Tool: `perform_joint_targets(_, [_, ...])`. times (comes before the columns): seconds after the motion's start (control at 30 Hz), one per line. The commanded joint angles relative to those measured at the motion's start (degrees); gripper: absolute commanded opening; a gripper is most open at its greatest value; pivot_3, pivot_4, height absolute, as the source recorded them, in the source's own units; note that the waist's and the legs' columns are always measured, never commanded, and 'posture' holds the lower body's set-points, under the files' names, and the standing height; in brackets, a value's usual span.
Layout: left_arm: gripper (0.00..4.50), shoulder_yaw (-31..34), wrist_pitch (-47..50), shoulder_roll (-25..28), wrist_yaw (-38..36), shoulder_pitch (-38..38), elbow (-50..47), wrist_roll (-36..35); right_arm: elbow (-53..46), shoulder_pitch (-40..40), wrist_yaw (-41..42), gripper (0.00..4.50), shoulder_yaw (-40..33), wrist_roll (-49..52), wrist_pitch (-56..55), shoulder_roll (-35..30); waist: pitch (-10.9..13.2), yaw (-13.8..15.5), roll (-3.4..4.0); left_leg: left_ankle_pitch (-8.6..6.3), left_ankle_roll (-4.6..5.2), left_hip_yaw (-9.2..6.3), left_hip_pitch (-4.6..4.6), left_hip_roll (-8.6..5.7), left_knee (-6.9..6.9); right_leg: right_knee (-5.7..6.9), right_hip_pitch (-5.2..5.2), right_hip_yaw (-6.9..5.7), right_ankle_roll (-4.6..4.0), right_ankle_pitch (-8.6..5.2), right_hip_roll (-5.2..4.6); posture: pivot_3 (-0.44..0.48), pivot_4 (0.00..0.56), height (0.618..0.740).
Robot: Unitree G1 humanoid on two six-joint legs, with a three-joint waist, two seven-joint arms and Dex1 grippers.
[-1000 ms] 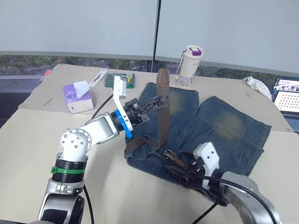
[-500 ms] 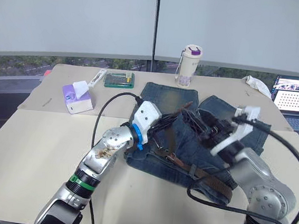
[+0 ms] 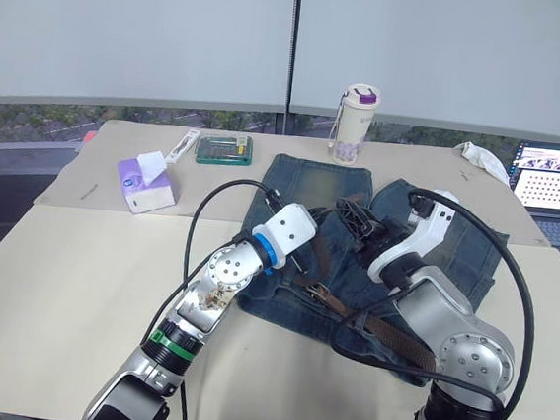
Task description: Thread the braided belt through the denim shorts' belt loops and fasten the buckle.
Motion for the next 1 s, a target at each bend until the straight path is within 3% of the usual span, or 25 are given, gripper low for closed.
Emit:
perform_joint_targets(0.03, [0.0, 1.1, -0.8, -0.6, -1.5, 0.2, -1.5, -0.9, -0.8, 0.0, -1.0, 0.55, -0.6, 1.6, -1.2, -0.2, 0.0, 0.0, 0.01, 0.0, 0.0, 0.0, 0.0, 0.0, 0.0, 0.0, 0.0, 0.0, 0.0, 0.0, 0.0, 0.0, 0.15, 0.74])
perform_joint_targets(0.07, [0.0, 1.2, -0.7, -0.5, -2.7, 0.4, -1.7, -1.7, -0.7, 0.1, -1.5, 0.18, -0.9, 2.0, -1.5, -0.2, 0.0, 0.0, 0.01, 0.0, 0.0, 0.0, 0.0, 0.0, 0.0, 0.0, 0.0, 0.0, 0.0, 0.0, 0.0, 0.0, 0.15, 0.74])
perform_joint_targets(0.17, [0.0, 1.7, -0.2, 0.2, -6.3, 1.1, -2.5, -4.1, -0.7, 0.3, -2.2, 0.08, -1.5, 2.6, -1.8, -0.9, 0.0, 0.0, 0.02, 0.0, 0.0, 0.0, 0.0, 0.0, 0.0, 0.01, 0.0, -0.02, 0.0, 0.0, 0.0, 0.0, 0.15, 0.74])
perform_joint_targets(0.33, [1.66, 2.2, 0.2, 2.9, -16.0, 2.2, -3.2, -9.5, -0.7, 2.0, -2.1, 0.0, -2.6, 4.0, -1.3, -3.8, 0.0, 0.0, 0.07, 0.0, 0.01, 0.0, 0.01, -0.01, 0.01, -0.01, 0.02, -0.03, 0.0, 0.0, 0.0, 0.0, 0.15, 0.74])
perform_joint_targets(0.43, [2.68, 6.3, 5.8, 5.0, -22.4, 2.5, -4.4, -18.3, -0.7, 4.4, -0.9, 0.0, -5.4, 5.7, -0.7, -8.3, 0.0, 0.0, 0.15, -0.01, 0.03, 0.0, 0.01, 0.0, 0.01, -0.01, 0.02, -0.04, 0.0, 0.0, 0.01, 0.0, 0.15, 0.74])
perform_joint_targets(0.6, [4.4, 13.6, 11.5, 9.2, -27.5, 1.1, -0.6, -25.5, -0.4, 8.9, 2.2, 0.0, -8.9, 7.7, 0.9, -17.7, 0.1, -0.3, 0.2, -0.02, 0.06, 0.01, 0.02, 0.02, 0.03, -0.02, 0.05, -0.06, 0.02, -0.02, 0.06, 0.0, 0.15, 0.74])
perform_joint_targets(0.73, [4.46, 17.3, 16.4, 11.9, -30.2, -0.4, 5.0, -28.2, -0.3, 13.1, 5.4, 0.0, -8.7, 4.7, 2.6, -26.1, 0.1, -0.3, 0.18, -0.04, 0.09, 0.03, 0.04, 0.01, 0.06, -0.04, 0.12, -0.12, 0.07, -0.04, 0.06, 0.0, 0.15, 0.74])
perform_joint_targets(1.0, [4.46, 18.4, 21.5, 15.5, -38.9, -1.4, 12.5, -29.6, -1.2, 14.2, 6.9, 0.0, -6.5, 3.4, 2.1, -28.1, 0.1, -0.4, 0.14, -0.04, 0.1, 0.03, 0.03, 0.03, 0.06, -0.03, 0.1, -0.11, 0.07, -0.05, 0.07, 0.0, 0.15, 0.74])
